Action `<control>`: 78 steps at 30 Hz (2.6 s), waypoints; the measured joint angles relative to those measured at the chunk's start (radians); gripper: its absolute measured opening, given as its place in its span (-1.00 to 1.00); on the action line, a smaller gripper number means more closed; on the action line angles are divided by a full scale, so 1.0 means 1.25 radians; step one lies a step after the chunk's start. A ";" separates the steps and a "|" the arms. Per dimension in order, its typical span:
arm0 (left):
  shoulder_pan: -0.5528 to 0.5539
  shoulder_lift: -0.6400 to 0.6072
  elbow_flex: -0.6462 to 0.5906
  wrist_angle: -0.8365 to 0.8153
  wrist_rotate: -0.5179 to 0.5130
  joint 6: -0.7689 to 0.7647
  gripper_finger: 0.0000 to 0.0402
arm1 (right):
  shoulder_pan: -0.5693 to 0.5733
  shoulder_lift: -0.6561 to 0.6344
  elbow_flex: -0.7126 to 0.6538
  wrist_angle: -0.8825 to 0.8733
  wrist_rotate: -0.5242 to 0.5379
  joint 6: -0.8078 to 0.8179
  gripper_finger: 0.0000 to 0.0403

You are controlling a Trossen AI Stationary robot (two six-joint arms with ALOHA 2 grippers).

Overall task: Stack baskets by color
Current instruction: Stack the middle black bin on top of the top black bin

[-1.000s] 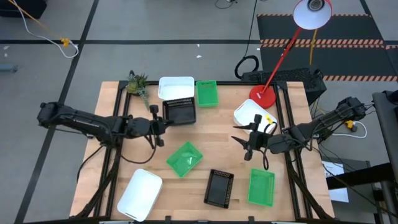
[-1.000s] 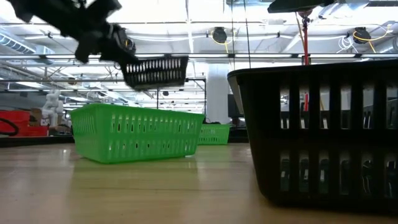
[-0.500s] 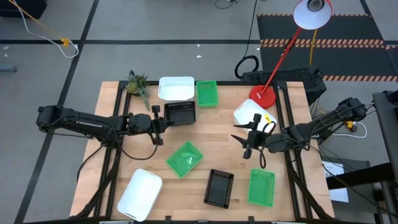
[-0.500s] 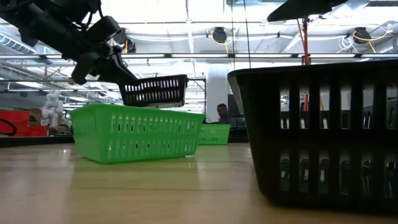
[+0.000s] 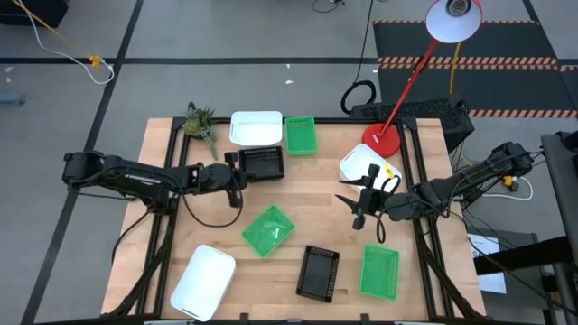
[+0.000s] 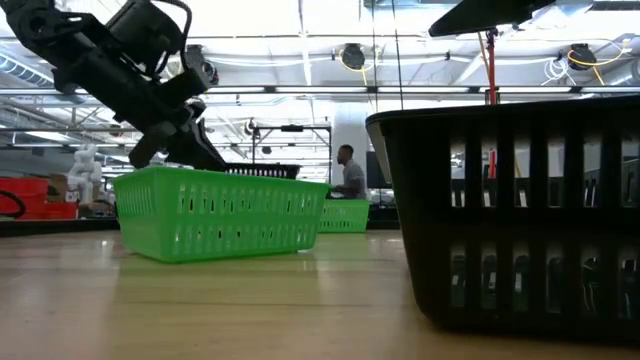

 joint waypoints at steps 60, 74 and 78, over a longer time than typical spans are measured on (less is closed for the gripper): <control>0.043 0.019 0.001 -0.081 0.054 -0.014 -0.84 | 0.000 0.000 -0.001 0.000 -0.001 0.001 -0.10; 0.042 0.018 0.001 -0.075 0.038 -0.002 -0.35 | 0.000 0.000 -0.001 0.000 -0.001 0.001 -0.10; 0.042 0.016 0.001 -0.060 0.038 -0.018 -0.21 | 0.000 0.000 -0.001 0.000 -0.001 0.001 -0.10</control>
